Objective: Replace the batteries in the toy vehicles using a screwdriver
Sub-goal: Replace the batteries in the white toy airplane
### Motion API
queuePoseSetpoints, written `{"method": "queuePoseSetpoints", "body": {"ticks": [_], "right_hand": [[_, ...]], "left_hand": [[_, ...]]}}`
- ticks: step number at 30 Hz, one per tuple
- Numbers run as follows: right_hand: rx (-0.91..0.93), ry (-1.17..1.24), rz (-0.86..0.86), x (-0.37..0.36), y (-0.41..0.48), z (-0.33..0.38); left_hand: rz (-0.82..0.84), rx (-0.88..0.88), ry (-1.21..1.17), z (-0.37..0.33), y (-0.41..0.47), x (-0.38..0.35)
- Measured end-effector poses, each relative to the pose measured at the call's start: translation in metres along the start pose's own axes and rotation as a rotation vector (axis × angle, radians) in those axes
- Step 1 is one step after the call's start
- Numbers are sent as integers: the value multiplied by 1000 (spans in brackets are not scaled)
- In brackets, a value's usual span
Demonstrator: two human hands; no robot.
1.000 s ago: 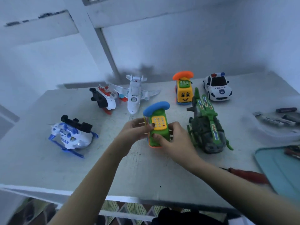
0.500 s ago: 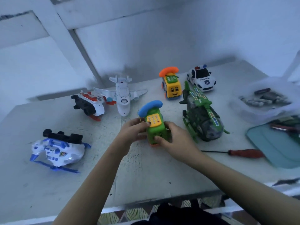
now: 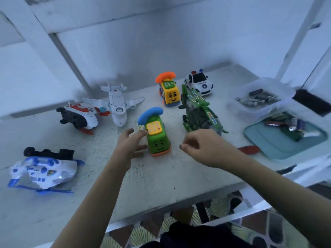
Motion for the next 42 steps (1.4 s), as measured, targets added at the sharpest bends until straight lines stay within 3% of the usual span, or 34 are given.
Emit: {"method": "queuePoseSetpoints", "body": {"ticks": [3,7,16,22,32,37,42], "right_hand": [[-121,-386,66,19,-23,-15],[-209,-722,-50,30,-47,-38],[-168,-821,-180,32,-62,-68],[-22,-576,-266,24,-64,-49],[141,-144,-279,1,-46,3],[209,-25,-322,-16,-34,23],[223,48,-319,-30,-23,33]], "left_hand": [[-115,-38,24,0,2,1],[-267,-86,48,-1,8,8],[-536,-56,50,1,23,21],[-637,-167,220,-12,28,32],[-456,-292,652,-32,55,47],[-505,-317,580,-24,73,55],[-534,-471,669,-12,73,67]]}}
Point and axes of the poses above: each hand's wrist, its own y-axis towards the middle knuckle, its own x-axis out of the back of the hand, z = x × y, the point moved 2 cm from there along y, towards the middle knuckle, and after that the axes turned 15 degrees about y, right-handed, at the moved point
